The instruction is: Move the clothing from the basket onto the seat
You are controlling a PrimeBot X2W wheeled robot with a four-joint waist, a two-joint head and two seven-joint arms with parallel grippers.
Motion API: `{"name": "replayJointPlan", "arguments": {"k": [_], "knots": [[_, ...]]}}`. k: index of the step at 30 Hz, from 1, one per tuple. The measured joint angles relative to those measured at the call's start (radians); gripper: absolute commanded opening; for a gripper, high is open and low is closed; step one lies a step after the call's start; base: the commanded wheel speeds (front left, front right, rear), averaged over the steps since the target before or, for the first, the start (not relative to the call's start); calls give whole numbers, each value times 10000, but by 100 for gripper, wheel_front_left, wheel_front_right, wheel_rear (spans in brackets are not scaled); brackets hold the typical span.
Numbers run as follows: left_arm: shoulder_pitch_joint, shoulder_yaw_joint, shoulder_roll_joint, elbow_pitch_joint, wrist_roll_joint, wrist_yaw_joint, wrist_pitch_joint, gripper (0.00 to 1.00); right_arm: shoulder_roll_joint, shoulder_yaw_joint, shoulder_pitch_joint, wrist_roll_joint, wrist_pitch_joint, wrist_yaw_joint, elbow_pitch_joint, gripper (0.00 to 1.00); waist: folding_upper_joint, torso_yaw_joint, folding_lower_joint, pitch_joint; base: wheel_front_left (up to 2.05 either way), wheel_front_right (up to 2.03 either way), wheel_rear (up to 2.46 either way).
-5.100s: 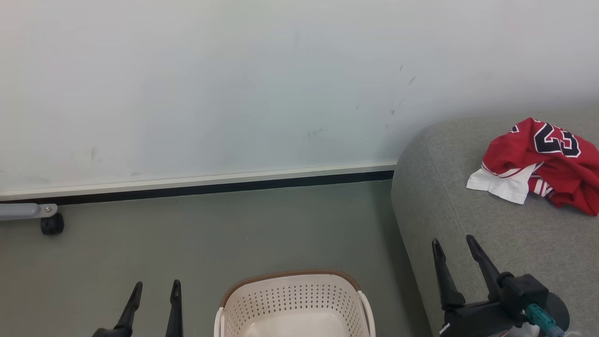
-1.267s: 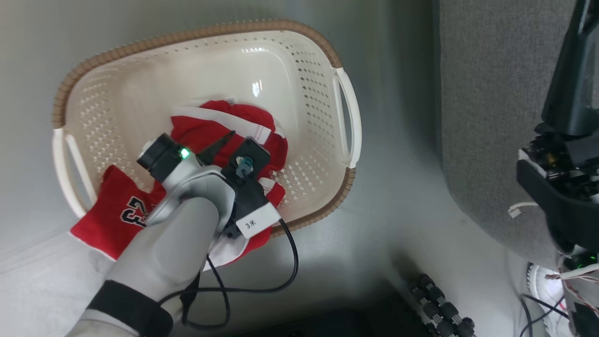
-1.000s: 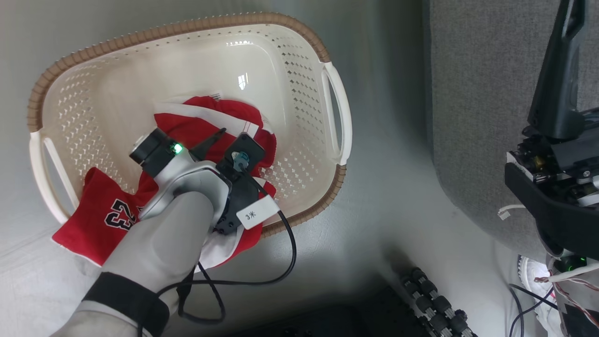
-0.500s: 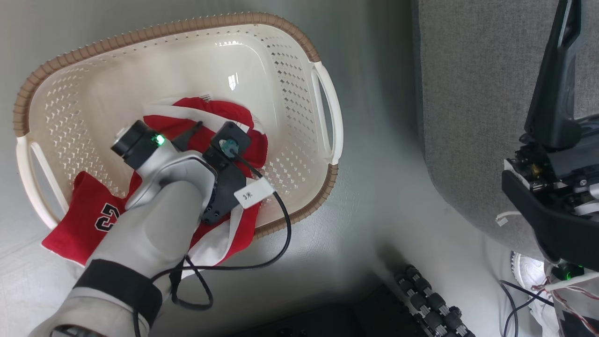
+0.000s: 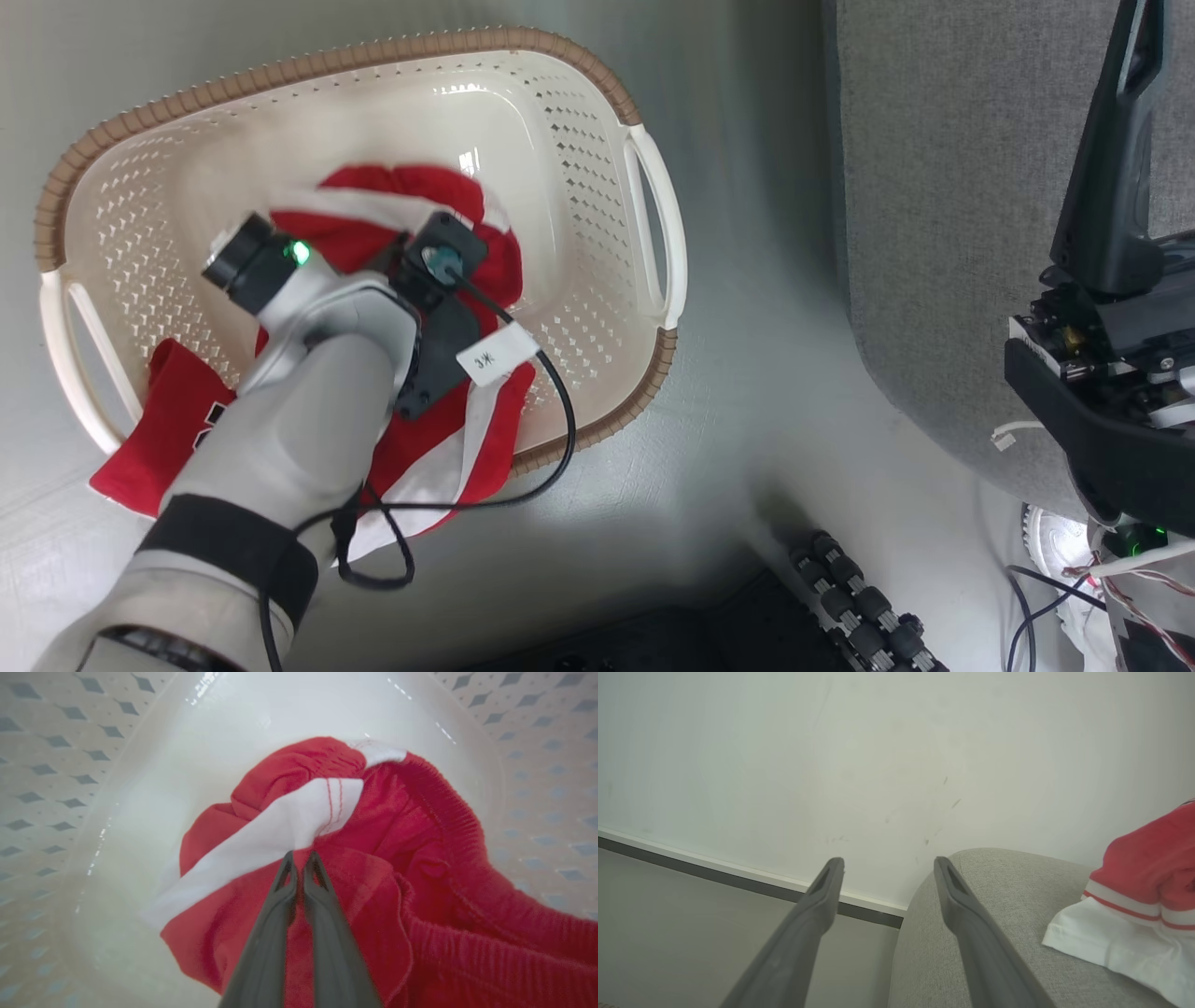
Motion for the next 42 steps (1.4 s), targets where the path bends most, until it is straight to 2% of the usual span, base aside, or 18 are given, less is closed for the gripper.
{"name": "replayJointPlan", "arguments": {"k": [5,11,21,33,42], "knots": [[-269,282,-10,-142,-414,-2,-481,0,-2,-65,-81,10,0,2,132,100,0,81,0,-35,0,0,0],[-8,625,-69,-456,-1129,-111,-1526,0,-27,-157,-205,56,0,15,886,100,0,299,0,-451,0,0,0],[1070,267,-77,-1785,-2355,-462,-2940,0,-17,-163,-104,318,0,213,2201,100,0,672,0,-1657,0,0,0],[1610,-251,-84,-3269,-3392,-629,-3271,0,-25,-397,617,734,2,364,3630,100,0,1142,-1,-3364,0,0,0],[1638,-8,-107,-3879,-3714,-629,-3331,0,-21,-520,1087,846,2,470,4512,100,0,1580,-1,-4681,0,0,0]]}}
